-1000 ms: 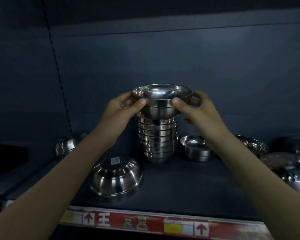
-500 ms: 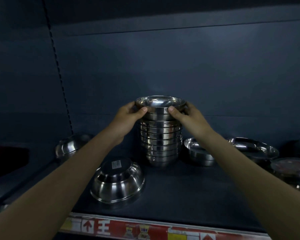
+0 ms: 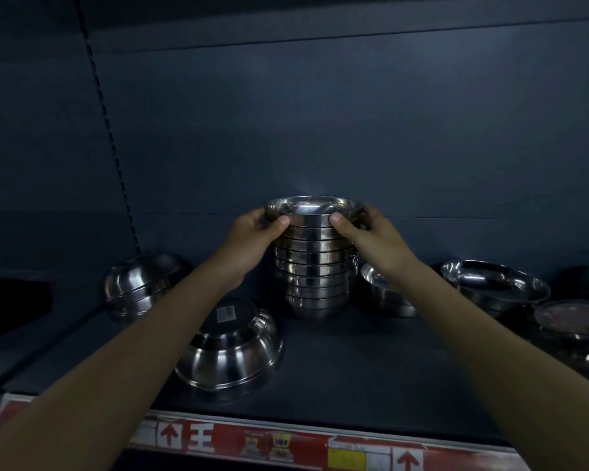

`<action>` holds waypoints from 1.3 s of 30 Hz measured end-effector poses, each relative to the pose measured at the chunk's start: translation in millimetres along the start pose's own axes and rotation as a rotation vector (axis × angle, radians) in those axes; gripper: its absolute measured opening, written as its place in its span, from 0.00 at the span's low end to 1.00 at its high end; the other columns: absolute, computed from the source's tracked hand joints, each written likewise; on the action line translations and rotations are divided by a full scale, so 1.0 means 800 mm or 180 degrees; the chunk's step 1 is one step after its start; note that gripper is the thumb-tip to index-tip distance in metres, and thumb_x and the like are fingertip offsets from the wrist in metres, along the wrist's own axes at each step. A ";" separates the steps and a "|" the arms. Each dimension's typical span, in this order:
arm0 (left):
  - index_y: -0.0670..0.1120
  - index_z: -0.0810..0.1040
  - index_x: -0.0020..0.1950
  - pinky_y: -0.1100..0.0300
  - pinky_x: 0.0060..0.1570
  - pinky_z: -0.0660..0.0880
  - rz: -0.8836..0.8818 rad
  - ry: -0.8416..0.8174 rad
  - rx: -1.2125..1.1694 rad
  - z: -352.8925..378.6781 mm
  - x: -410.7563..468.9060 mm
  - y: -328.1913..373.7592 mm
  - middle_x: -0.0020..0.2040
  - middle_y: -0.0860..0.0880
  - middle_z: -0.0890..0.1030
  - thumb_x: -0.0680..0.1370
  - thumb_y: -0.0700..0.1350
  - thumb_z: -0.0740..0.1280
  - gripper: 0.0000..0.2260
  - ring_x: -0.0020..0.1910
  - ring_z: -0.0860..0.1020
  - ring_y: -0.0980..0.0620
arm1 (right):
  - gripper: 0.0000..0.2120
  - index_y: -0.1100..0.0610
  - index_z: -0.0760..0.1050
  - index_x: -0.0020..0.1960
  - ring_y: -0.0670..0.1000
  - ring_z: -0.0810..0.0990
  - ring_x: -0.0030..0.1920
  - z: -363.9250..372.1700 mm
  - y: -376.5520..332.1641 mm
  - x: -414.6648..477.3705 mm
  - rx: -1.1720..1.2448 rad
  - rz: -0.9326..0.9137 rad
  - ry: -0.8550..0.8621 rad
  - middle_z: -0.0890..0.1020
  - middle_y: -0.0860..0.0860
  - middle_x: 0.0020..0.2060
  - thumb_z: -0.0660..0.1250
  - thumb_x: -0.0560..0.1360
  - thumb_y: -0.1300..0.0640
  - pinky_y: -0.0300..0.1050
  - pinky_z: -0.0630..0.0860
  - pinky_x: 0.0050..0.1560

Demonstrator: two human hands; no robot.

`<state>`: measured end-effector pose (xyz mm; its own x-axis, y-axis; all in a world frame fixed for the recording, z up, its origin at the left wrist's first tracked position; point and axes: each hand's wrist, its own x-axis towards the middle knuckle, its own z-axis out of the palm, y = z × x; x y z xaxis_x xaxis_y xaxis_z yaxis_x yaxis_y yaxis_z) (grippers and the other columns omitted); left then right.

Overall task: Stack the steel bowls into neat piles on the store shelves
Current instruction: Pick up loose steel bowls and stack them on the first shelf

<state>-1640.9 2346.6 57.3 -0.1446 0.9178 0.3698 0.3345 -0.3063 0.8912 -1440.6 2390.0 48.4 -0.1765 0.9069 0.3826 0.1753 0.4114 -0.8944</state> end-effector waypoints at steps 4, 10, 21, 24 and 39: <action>0.53 0.77 0.57 0.69 0.49 0.70 -0.0101 -0.0075 0.0110 -0.003 -0.005 0.003 0.53 0.58 0.80 0.81 0.47 0.64 0.05 0.54 0.77 0.62 | 0.26 0.48 0.67 0.66 0.47 0.77 0.61 0.000 -0.002 -0.004 -0.0118 0.0157 -0.0066 0.78 0.41 0.56 0.70 0.73 0.40 0.46 0.72 0.64; 0.47 0.65 0.76 0.63 0.61 0.64 -0.0177 0.0206 0.0520 -0.023 -0.030 0.001 0.71 0.47 0.73 0.81 0.52 0.64 0.25 0.70 0.70 0.52 | 0.33 0.54 0.58 0.75 0.47 0.69 0.66 0.008 -0.020 -0.044 -0.0568 -0.0223 0.0363 0.71 0.41 0.59 0.69 0.77 0.48 0.38 0.65 0.60; 0.47 0.75 0.69 0.59 0.65 0.67 -0.0688 0.0721 0.0952 -0.105 -0.129 -0.066 0.63 0.53 0.77 0.79 0.52 0.67 0.19 0.64 0.75 0.53 | 0.20 0.56 0.70 0.64 0.53 0.78 0.57 0.065 0.011 -0.110 -0.0796 -0.0375 0.0185 0.78 0.52 0.57 0.70 0.75 0.54 0.49 0.76 0.60; 0.50 0.79 0.62 0.57 0.65 0.67 -0.0869 0.0576 0.0921 -0.121 -0.147 -0.077 0.60 0.54 0.79 0.80 0.51 0.66 0.12 0.62 0.75 0.54 | 0.18 0.56 0.72 0.63 0.46 0.78 0.51 0.087 0.017 -0.119 -0.0807 -0.0019 -0.0212 0.79 0.50 0.53 0.70 0.76 0.52 0.32 0.71 0.46; 0.49 0.81 0.57 0.54 0.53 0.77 -0.1415 0.0051 0.0475 -0.118 -0.174 -0.093 0.54 0.48 0.83 0.81 0.51 0.64 0.09 0.52 0.81 0.49 | 0.15 0.58 0.80 0.52 0.51 0.80 0.52 0.126 0.027 -0.131 -0.1041 0.0712 -0.0938 0.84 0.52 0.49 0.64 0.78 0.46 0.46 0.73 0.52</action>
<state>-1733.6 2218.2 -35.7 -0.3182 0.9474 -0.0344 0.3671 0.1566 0.9169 -1516.1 2294.4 -34.4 -0.3581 0.9314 0.0654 0.5266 0.2593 -0.8096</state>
